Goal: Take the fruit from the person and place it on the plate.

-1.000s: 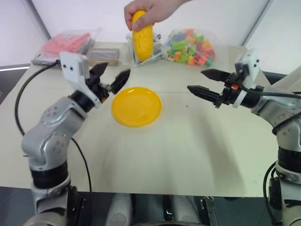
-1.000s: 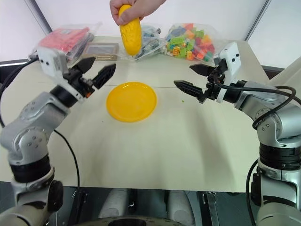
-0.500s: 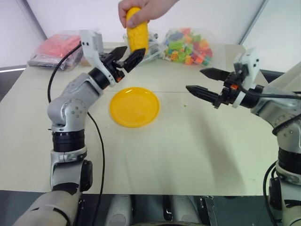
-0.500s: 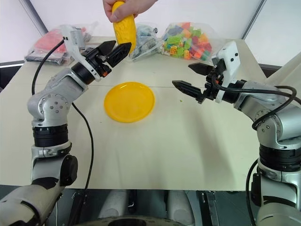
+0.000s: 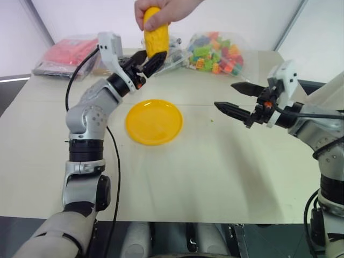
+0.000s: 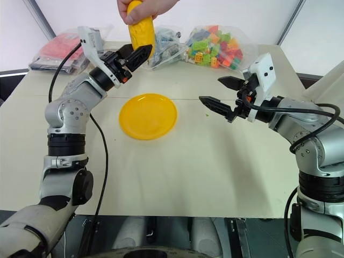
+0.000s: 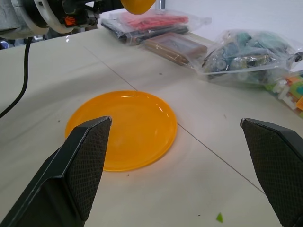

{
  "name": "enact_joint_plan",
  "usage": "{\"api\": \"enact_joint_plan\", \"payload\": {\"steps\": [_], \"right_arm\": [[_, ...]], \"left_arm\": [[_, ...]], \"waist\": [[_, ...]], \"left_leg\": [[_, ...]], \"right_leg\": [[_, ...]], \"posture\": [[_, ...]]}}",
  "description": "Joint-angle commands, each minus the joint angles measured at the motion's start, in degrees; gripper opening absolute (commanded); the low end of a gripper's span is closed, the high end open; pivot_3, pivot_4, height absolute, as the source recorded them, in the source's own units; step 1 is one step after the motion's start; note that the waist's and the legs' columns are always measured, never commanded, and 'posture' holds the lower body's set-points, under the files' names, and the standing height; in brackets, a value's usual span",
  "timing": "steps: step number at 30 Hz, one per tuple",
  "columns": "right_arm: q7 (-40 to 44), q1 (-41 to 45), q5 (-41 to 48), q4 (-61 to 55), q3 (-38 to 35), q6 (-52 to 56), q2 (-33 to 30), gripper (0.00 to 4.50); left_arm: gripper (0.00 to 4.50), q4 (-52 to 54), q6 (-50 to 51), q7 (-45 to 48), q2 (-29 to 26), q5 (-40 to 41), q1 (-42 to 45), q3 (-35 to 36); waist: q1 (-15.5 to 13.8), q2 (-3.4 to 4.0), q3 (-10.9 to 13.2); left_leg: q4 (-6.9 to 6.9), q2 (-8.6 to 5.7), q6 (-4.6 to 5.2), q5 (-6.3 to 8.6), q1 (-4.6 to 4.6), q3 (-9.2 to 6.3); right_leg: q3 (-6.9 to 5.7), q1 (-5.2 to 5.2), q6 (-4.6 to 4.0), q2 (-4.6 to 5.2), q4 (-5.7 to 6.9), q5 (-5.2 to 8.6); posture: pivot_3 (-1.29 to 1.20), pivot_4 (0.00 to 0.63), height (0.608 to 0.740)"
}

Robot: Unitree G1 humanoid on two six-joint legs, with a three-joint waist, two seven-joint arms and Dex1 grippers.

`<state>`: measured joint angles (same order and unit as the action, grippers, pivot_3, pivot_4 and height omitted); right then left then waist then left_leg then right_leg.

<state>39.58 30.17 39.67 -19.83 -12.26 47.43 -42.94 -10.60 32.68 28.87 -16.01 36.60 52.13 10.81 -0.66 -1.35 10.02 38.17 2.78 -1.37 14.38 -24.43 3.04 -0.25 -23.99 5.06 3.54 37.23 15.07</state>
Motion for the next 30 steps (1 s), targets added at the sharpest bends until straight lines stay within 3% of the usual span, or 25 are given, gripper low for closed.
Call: {"api": "enact_joint_plan", "payload": {"steps": [1, 10, 22, 30], "right_arm": [[-0.2, 0.3, 0.4, -1.7, -2.2, -1.1, -0.9, 4.50], [-0.6, 0.5, 0.4, -1.7, -1.7, -1.1, -0.7, 4.50], [-2.2, -2.7, 1.3, -4.1, -1.7, -0.6, 0.4, 4.50], [-3.9, -5.6, 2.5, -6.0, -2.8, -0.3, 0.7, 4.50]], "left_arm": [[1.93, 1.0, -1.7, 0.7, 0.0, -0.2, 1.8, 0.5], [1.91, 4.8, 2.4, 0.1, -1.0, -0.4, -0.6, -1.0], [1.91, 22.0, 29.5, -8.4, -6.4, 4.0, -12.8, -1.9], [1.91, 26.7, 37.7, -13.1, -6.8, 3.7, -20.5, -1.4]], "waist": [[0.0, 0.00, 0.0], [0.0, 0.00, 0.0], [0.2, 0.00, 0.0], [0.1, 0.00, 0.0]], "left_leg": [[0.00, 0.00, 0.00, 0.00, 0.00, 0.00], [0.00, 0.00, 0.00, 0.00, 0.00, 0.00], [-0.02, 0.03, 0.00, 0.00, 0.00, -0.03], [-0.02, 0.02, 0.00, 0.00, 0.01, -0.03]], "right_leg": [[0.00, 0.00, 0.00, 0.00, 0.00, 0.00], [0.00, 0.00, 0.00, 0.00, 0.00, 0.00], [0.02, -0.03, 0.00, 0.00, 0.02, 0.00], [0.03, -0.02, 0.00, 0.01, 0.03, 0.00]], "posture": [[0.00, 0.150, 0.731], [0.00, 0.150, 0.731], [0.00, 0.150, 0.731], [0.00, 0.150, 0.731]]}}
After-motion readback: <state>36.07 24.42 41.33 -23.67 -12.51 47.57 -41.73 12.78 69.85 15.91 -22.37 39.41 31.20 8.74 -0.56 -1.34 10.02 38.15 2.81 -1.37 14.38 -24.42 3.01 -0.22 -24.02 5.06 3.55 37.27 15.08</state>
